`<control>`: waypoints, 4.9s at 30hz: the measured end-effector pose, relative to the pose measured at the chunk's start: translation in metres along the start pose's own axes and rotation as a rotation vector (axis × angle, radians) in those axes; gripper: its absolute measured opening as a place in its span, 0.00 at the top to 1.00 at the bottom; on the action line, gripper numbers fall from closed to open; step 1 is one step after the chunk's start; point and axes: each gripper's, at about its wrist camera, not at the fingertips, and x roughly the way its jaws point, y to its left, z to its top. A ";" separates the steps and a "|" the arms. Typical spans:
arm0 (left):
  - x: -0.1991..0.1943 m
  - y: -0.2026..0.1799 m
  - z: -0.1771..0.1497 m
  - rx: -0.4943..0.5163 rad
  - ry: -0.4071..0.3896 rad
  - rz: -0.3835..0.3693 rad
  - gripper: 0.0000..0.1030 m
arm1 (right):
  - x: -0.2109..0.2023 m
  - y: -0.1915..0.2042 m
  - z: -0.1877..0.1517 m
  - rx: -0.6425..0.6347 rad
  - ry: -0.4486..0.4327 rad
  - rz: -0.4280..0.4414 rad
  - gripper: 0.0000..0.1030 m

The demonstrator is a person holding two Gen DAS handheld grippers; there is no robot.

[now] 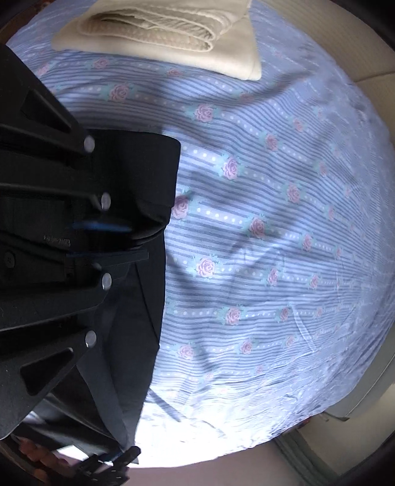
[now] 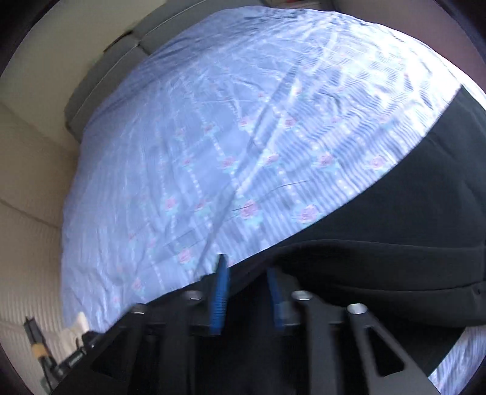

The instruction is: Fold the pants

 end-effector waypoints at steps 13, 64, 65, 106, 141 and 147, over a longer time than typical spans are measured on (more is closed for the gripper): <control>-0.145 -0.043 -0.073 0.305 -0.227 -0.096 0.31 | -0.173 0.004 -0.074 -0.156 -0.129 0.056 0.40; -0.046 -0.509 -0.317 0.545 0.011 0.003 0.23 | -0.144 -0.499 0.005 0.081 0.259 0.054 0.70; -0.044 -0.511 -0.311 0.575 0.004 0.003 0.23 | -0.147 -0.496 0.006 0.077 0.260 0.065 0.72; 0.082 -0.686 -0.091 0.839 0.057 -0.068 0.75 | -0.129 -0.430 0.298 -0.232 -0.144 -0.188 0.92; -0.002 -0.633 -0.280 0.633 0.047 -0.084 0.34 | -0.126 -0.510 0.213 -0.039 0.023 -0.144 0.94; -0.025 -0.616 -0.297 0.575 0.034 -0.058 0.32 | -0.140 -0.532 0.184 0.020 0.076 -0.239 0.48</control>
